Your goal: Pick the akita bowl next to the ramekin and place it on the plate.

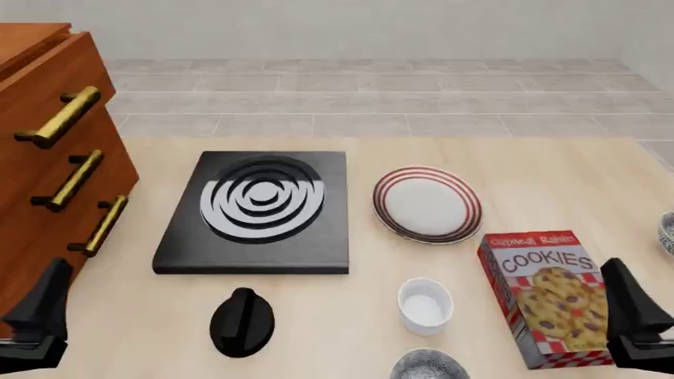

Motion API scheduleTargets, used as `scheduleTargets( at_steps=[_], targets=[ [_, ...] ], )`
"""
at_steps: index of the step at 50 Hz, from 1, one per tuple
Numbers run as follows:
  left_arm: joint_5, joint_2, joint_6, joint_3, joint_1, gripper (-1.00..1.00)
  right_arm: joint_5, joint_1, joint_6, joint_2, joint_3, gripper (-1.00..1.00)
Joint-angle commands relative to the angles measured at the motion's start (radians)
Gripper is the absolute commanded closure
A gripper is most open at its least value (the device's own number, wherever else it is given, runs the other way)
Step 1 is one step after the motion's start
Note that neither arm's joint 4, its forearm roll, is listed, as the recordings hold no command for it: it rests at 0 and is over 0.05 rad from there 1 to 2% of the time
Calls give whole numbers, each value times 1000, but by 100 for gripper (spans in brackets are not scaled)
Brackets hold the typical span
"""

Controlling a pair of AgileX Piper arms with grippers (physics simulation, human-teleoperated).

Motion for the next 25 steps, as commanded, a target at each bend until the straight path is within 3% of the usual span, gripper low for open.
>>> scheduleTargets(
  at_steps=[1, 15, 18, 25],
  targets=[
    [-1, 6, 0, -3, 0, -100, 0, 2, 5, 7, -3, -100],
    [-1, 6, 0, -3, 0, -100, 15, 6, -3, 0, -9, -100],
    [-1, 6, 0, -3, 0, -100, 40, 40, -11, 2, -36, -100],
    [-1, 6, 0, -3, 0, -100, 141, 71, -96, 6, -111, -100]
  ],
)
